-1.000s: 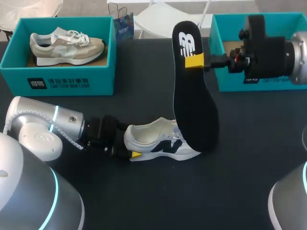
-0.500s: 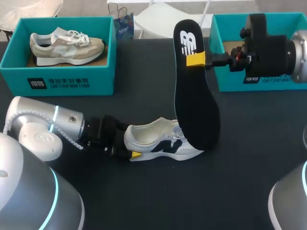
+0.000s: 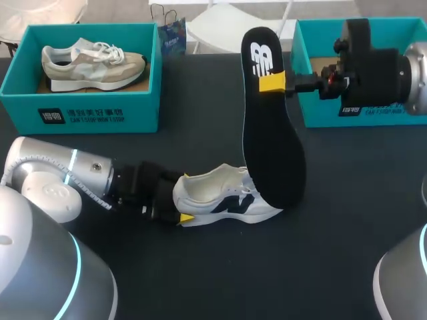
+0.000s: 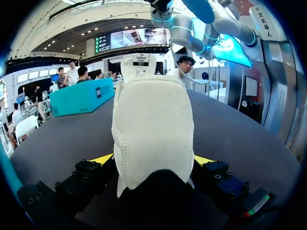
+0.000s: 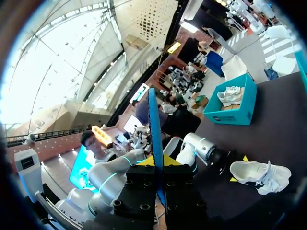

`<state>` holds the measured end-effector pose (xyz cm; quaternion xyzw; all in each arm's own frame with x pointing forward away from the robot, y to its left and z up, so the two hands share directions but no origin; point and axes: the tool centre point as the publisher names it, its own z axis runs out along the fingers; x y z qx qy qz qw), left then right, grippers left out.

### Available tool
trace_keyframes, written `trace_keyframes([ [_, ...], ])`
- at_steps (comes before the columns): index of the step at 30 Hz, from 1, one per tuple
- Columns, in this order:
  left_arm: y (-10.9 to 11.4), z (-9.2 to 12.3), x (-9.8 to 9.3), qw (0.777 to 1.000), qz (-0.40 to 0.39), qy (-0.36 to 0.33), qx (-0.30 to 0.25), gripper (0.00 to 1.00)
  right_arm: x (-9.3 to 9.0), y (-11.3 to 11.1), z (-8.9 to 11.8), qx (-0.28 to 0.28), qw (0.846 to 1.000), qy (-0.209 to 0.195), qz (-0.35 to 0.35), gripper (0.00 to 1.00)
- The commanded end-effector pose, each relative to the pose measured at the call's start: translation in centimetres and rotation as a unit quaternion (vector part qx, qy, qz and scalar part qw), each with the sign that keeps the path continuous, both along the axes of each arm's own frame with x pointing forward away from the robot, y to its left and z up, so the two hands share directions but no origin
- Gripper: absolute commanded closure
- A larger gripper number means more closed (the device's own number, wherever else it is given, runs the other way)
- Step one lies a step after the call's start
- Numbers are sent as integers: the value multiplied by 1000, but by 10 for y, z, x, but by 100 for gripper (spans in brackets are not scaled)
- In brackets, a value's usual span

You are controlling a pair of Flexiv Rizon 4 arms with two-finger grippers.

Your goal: Take the shoe out of the shoebox, open the shoe tongue, remove and reinsert the insole, then place the shoe into the shoebox

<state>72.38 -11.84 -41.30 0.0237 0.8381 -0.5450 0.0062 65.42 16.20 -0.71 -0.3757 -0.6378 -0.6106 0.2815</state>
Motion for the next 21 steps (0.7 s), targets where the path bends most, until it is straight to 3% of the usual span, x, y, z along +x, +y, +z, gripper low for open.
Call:
trace_keyframes([
  [1, 6, 5, -3, 1000, 7, 10, 9, 0, 4, 4, 0, 0, 1000, 1, 1, 100],
  [14, 34, 28, -8, 998, 9, 42, 40, 0, 4, 4, 0, 0, 1000, 1, 1, 100],
  [21, 34, 28, -8, 998, 9, 42, 40, 0, 4, 4, 0, 0, 1000, 1, 1, 100],
])
